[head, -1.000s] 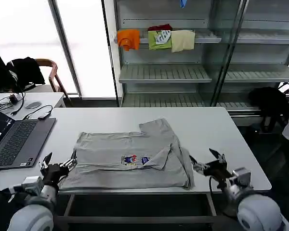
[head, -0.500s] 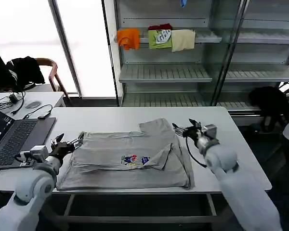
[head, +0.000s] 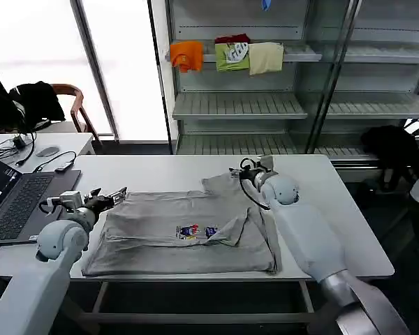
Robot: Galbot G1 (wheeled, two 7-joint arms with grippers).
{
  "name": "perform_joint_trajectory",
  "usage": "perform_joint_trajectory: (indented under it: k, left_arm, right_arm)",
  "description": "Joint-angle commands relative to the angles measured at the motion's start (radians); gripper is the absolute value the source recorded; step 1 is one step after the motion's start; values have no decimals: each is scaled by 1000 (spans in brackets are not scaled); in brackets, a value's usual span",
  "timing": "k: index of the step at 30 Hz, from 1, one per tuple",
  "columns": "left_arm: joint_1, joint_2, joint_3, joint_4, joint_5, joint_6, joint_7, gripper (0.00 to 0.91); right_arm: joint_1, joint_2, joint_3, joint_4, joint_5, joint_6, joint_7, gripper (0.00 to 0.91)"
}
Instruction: Fold and organize the clothes.
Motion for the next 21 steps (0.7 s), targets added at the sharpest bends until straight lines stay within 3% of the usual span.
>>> perform_joint_trajectory:
  k: [1, 16, 18, 21]
  left_arm:
    - [-119, -30, 51, 195, 60, 21, 42, 907]
    - [-169, -59, 71, 324, 141, 22, 105, 907]
    - [-171, -59, 72, 328, 147, 22, 108, 907]
    - [-168, -58, 70, 339, 146, 21, 120, 705]
  right_arm:
    - [93, 87, -17, -198, -74, -10, -47, 907]
    - [74, 78, -11, -218, -87, 1, -69, 907]
    - [70, 79, -11, -218, -88, 1, -69, 836]
    - [53, 79, -10, -210, -92, 1, -71, 776]
